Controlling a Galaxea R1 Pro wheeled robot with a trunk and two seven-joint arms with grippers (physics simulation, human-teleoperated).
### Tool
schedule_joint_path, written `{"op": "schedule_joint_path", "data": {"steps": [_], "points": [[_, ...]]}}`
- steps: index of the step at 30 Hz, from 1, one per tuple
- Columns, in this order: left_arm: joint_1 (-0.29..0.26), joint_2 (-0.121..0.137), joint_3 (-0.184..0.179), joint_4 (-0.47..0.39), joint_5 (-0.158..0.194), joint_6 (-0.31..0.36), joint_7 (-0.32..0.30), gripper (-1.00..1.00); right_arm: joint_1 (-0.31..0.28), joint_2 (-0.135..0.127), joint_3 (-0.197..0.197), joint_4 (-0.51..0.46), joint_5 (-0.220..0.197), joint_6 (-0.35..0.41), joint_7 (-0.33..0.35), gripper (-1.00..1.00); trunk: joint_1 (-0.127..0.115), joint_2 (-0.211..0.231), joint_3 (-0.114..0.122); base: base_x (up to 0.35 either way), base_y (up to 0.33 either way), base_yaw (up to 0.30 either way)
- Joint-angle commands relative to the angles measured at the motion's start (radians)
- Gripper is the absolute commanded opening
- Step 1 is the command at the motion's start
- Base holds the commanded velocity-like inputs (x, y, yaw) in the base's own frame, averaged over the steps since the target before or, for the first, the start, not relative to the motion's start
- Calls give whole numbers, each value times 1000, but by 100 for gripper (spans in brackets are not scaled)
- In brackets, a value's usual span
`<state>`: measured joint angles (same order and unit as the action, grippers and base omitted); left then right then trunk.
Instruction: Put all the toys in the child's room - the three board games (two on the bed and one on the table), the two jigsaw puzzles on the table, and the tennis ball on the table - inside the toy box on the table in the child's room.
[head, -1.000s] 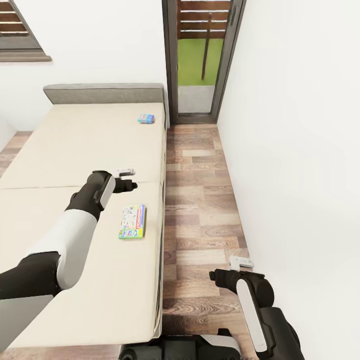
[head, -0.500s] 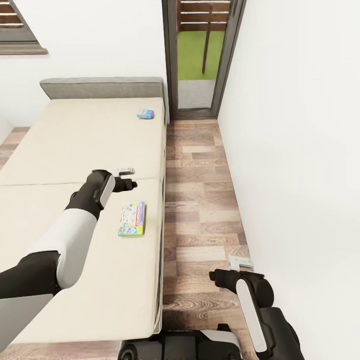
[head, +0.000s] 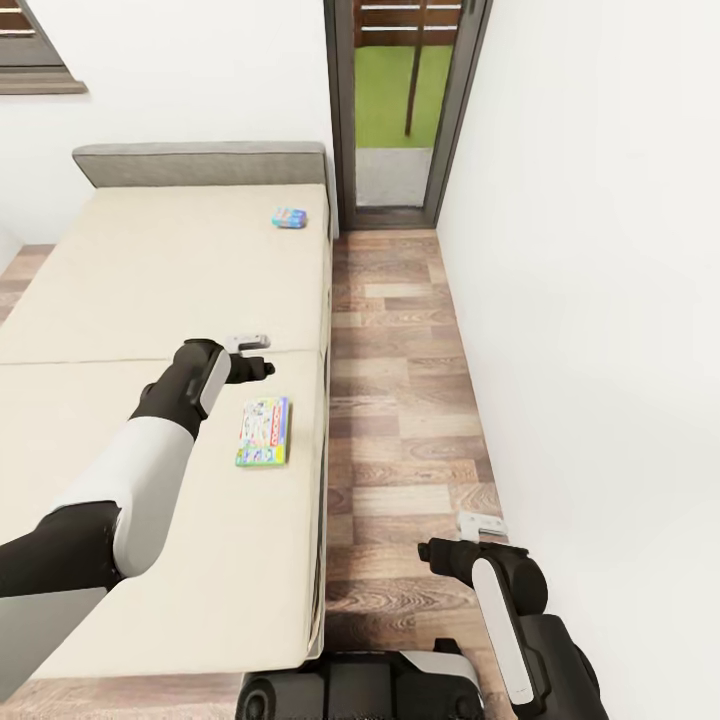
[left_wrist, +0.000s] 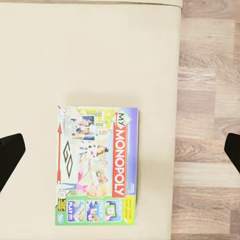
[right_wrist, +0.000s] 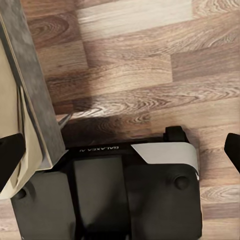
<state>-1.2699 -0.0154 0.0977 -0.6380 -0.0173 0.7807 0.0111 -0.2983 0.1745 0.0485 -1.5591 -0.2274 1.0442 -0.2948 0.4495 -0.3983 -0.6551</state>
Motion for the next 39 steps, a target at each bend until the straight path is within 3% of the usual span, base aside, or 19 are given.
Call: {"op": "schedule_joint_path", "data": {"steps": [1, 13, 16, 30, 34, 39], "points": [[-1, -1, 5, -4, -2, 5, 1, 100, -1, 0, 1, -1, -10, 3, -10, 100, 0, -2, -3, 0, 0, 0], [-76, -1, 5, -37, -4, 16, 2, 100, -3, 0, 1, -10, -8, 3, -11, 100, 0, -2, -23, 0, 0, 0], [-87, -1, 5, -38, -5, 16, 11, 100, -28, 0, 1, -10, -9, 3, -11, 100, 0, -2, -28, 0, 0, 0], [-95, -7, 5, -35, -3, 5, 65, 100, -315, 0, 0, 31, -56, 3, -12, 100, 0, -2, -51, 0, 0, 35], [-95, -23, 4, -30, -4, 4, 69, 100, -357, 0, -1, 49, -62, 3, -12, 100, 0, -2, -58, 0, 0, 64], [-95, -31, 4, 5, -5, -22, 84, 100, -394, 0, -1, 54, -101, 3, -12, 100, 0, -2, -66, 0, 0, 66]]}}
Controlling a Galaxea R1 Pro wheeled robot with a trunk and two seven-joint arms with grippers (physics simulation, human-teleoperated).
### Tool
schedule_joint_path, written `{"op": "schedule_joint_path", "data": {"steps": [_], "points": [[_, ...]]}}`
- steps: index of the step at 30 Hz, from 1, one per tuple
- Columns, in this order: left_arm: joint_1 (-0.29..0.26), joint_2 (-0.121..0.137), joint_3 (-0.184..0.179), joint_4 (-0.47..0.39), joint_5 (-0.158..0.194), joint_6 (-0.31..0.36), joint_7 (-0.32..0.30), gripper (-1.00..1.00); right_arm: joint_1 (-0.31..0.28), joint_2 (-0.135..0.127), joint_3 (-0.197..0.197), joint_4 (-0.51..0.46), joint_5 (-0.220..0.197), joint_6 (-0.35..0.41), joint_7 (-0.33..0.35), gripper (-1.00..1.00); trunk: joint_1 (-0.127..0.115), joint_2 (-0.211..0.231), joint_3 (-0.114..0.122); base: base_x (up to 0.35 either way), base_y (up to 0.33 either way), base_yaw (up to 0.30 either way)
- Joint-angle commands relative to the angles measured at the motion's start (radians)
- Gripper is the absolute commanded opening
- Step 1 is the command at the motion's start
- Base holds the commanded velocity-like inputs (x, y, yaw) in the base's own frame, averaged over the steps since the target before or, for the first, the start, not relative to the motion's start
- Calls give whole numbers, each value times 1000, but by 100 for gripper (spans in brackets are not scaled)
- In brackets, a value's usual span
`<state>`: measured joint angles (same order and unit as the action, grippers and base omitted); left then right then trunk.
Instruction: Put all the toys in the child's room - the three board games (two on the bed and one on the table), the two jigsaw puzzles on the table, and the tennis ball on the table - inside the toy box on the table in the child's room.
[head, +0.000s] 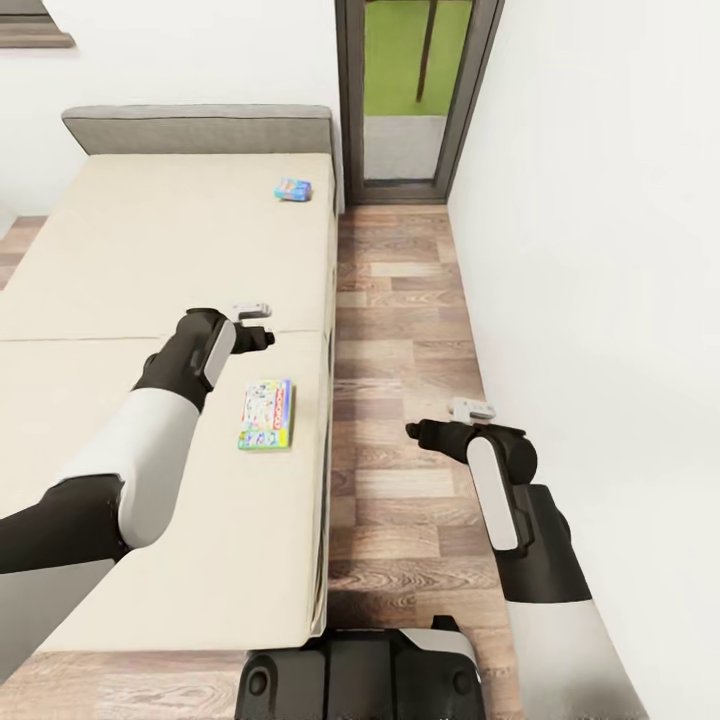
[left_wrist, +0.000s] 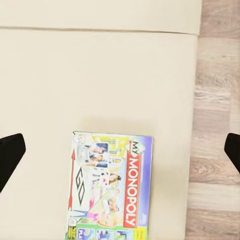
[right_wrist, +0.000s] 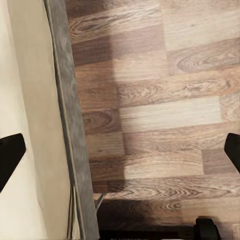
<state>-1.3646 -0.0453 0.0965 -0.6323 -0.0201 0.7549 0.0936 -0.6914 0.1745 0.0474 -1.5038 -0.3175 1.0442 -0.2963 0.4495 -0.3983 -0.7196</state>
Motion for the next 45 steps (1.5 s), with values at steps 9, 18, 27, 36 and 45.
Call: {"op": "schedule_joint_path", "data": {"steps": [9, 18, 27, 36, 45], "points": [[-1, -4, 4, 43, -3, -41, 50, 100, -13, 0, 0, -1, -33, 3, -11, 100, 0, -2, -16, 0, 0, 68], [-1, -1, 7, 56, -1, -71, 69, 100, -7, -2, 2, -3, -35, 3, -12, 100, 0, -2, -31, 0, 0, 69], [-2, 2, 9, 53, 7, -83, 72, 100, 0, 0, 5, -11, -34, 3, -13, 100, 0, -2, -46, 0, 0, 70], [-3, -2, 10, 44, 11, -84, 72, 100, 1, 0, 5, -12, -34, 3, -14, 100, 0, -2, -61, 0, 0, 71], [-46, -29, 11, 40, 11, -80, 71, 100, 0, 0, 5, -12, -34, 3, -14, 100, 0, -2, -76, 0, 0, 71]]}}
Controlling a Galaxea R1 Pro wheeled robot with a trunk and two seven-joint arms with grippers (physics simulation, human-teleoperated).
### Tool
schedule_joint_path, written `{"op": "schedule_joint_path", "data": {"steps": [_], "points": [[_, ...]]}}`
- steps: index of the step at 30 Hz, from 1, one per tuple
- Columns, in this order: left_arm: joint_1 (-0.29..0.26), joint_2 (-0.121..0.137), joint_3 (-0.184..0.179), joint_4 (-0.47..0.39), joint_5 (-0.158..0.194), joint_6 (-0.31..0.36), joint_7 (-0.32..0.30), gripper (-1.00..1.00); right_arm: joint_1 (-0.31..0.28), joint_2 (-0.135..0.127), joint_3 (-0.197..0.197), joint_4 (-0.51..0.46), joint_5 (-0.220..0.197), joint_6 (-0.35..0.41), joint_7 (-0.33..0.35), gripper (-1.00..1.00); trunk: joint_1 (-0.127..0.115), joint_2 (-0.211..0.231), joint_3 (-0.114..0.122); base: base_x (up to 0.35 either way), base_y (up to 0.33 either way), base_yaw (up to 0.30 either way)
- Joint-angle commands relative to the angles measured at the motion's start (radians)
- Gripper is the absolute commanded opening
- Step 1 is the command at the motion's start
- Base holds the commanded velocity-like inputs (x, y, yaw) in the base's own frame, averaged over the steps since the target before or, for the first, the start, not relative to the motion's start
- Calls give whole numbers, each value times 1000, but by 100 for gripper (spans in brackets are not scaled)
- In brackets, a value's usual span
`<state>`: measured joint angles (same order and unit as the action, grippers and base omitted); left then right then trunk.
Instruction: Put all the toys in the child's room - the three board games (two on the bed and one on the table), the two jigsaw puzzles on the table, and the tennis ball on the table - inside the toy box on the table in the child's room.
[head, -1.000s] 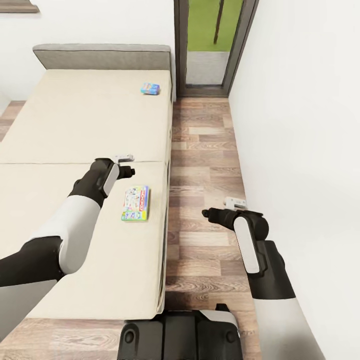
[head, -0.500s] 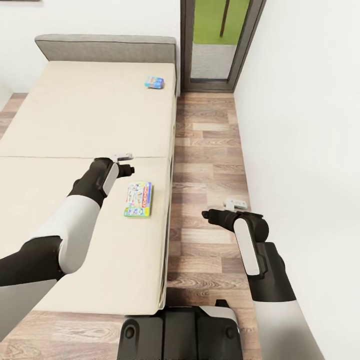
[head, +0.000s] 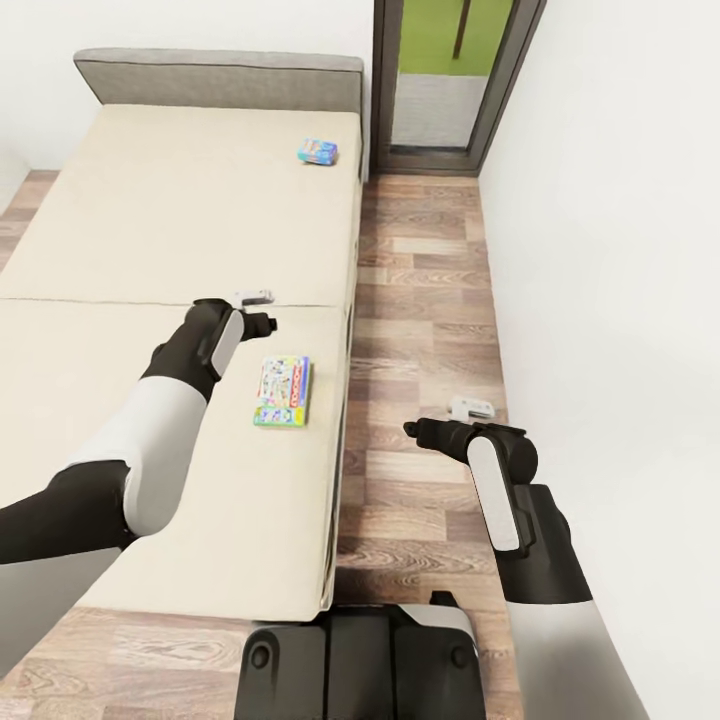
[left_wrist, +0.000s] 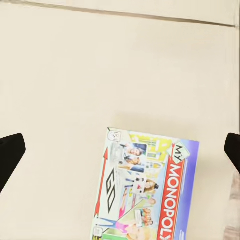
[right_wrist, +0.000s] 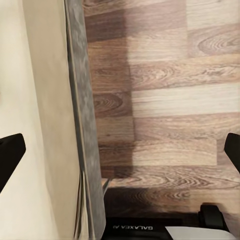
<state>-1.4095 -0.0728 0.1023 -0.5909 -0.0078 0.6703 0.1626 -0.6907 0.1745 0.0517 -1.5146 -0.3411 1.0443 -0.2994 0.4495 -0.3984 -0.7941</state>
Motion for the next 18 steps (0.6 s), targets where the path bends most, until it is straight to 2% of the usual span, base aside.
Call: {"op": "schedule_joint_path", "data": {"steps": [1, 18], "points": [[-4, -3, 5, -1, -1, 5, 2, 100, -1, 0, 0, -1, -10, 3, -10, 100, 1, -2, -3, 0, 0, 71], [-72, -57, 2, -1, -1, 20, 3, 100, -2, 0, -1, -1, -12, 3, -10, 100, 1, -2, -31, 0, 0, 71]]}}
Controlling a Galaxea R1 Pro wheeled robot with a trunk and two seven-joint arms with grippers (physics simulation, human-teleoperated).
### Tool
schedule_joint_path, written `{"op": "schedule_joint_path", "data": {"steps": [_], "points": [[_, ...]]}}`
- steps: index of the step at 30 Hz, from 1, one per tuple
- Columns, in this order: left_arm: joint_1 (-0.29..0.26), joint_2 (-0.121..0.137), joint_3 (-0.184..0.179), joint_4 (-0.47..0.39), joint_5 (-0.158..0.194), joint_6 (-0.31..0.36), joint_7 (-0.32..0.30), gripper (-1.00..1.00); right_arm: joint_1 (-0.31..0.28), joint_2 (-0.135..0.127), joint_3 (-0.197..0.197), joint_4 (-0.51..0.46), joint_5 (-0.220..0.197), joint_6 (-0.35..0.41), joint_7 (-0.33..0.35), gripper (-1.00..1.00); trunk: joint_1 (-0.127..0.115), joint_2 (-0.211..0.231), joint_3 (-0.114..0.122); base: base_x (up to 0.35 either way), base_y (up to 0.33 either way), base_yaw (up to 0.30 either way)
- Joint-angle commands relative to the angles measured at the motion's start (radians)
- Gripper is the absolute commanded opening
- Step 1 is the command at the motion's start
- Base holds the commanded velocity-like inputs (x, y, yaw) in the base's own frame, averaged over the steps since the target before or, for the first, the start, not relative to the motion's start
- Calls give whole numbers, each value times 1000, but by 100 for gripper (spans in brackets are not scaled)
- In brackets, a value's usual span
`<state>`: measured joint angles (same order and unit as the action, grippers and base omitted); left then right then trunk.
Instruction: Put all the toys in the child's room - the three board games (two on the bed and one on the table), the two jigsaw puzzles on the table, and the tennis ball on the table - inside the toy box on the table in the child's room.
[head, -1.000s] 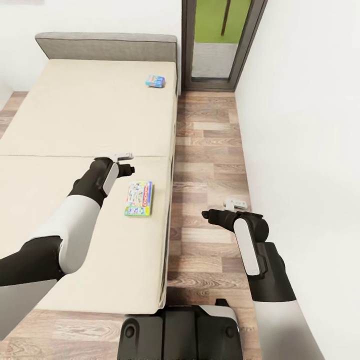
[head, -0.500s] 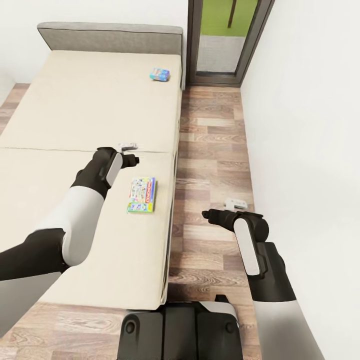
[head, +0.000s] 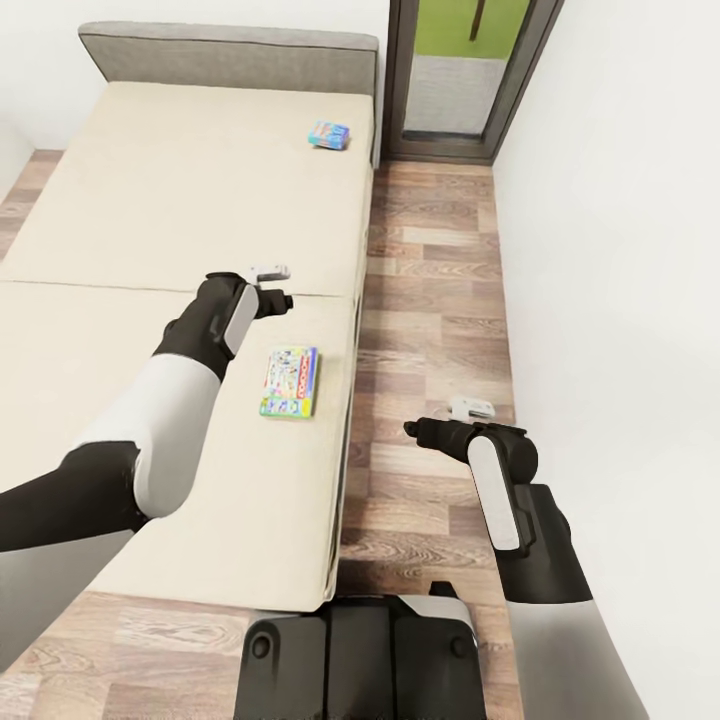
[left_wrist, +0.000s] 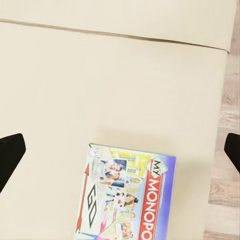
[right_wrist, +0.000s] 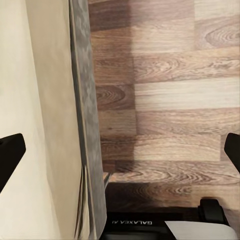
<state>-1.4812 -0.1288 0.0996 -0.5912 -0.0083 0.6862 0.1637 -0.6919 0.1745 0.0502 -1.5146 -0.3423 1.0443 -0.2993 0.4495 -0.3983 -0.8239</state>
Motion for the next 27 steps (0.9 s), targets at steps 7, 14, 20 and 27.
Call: {"op": "schedule_joint_path", "data": {"steps": [7, 14, 20, 27], "points": [[-8, -7, 4, -1, -1, 6, 3, 100, -1, 0, 0, -1, -10, 3, -11, 100, 1, -2, -13, 0, 0, 71], [-12, -9, 3, -1, -4, 7, 3, 100, -1, 0, 0, -1, -10, 3, -10, 100, 1, -2, -24, 0, 0, 71], [-13, -9, 2, -1, -8, 7, 2, 100, -1, 0, 0, -1, -11, 3, -10, 100, 1, -2, -34, 0, 0, 71], [-13, -9, 2, -1, -8, 6, 2, 100, -1, 0, 0, -1, -11, 3, -10, 100, 1, -2, -46, 0, 0, 71]]}}
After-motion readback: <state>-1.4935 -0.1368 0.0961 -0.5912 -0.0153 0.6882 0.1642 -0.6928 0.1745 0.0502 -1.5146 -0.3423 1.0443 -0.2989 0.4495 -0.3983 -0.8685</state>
